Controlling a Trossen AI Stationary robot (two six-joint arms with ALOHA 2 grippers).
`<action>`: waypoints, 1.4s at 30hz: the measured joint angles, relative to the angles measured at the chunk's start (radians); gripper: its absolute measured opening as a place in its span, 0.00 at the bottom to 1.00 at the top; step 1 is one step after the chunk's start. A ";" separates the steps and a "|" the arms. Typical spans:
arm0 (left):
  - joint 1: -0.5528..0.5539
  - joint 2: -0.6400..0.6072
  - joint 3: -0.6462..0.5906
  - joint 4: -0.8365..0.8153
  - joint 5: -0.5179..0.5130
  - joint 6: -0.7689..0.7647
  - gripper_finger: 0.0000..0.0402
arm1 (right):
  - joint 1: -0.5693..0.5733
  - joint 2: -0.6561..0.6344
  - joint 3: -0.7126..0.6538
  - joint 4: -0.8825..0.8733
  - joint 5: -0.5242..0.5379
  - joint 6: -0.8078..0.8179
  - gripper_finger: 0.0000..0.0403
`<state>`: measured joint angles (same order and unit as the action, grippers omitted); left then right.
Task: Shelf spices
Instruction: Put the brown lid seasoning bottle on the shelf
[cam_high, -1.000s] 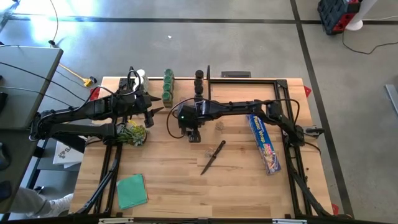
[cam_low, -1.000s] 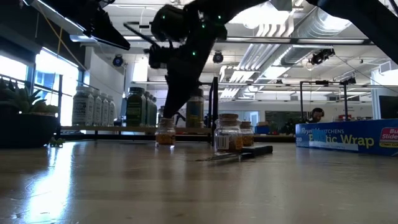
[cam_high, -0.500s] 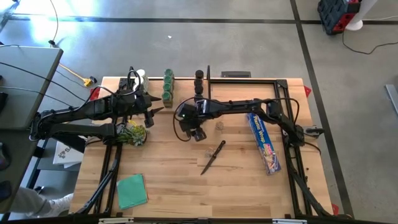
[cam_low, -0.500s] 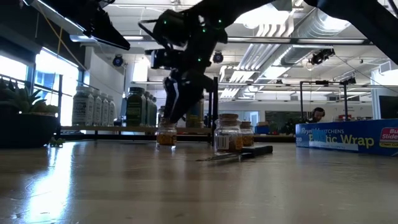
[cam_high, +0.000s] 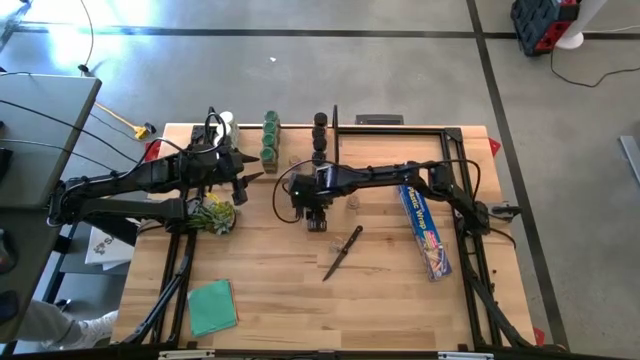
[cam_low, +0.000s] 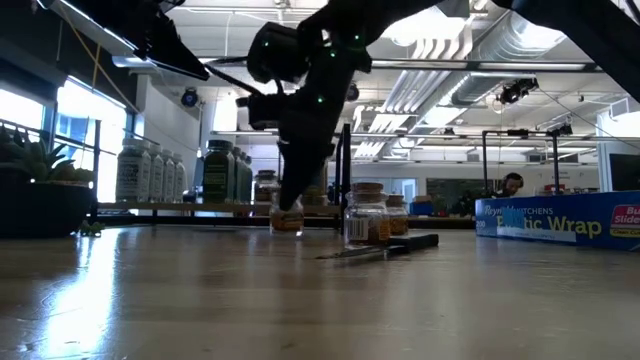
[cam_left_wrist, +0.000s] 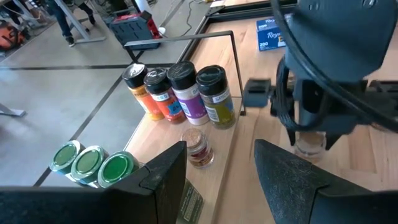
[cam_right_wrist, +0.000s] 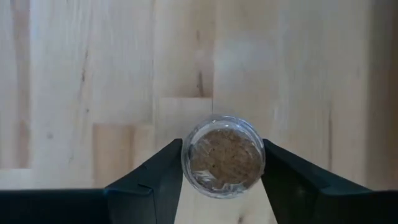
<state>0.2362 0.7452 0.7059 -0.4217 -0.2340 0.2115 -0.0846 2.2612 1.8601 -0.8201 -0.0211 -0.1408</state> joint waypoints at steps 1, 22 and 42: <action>0.000 0.000 0.000 0.000 0.000 0.000 0.46 | 0.001 0.000 0.016 -0.023 -0.002 0.027 0.46; 0.000 0.000 0.000 0.000 0.019 0.000 0.46 | 0.055 0.000 0.106 -0.035 -0.131 -0.374 0.63; 0.000 0.001 0.001 0.000 0.019 -0.002 0.46 | 0.067 0.051 0.153 -0.144 -0.033 -0.175 0.63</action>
<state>0.2359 0.7460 0.7071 -0.4217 -0.2153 0.2097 -0.0178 2.3123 2.0133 -0.9643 -0.0540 -0.3156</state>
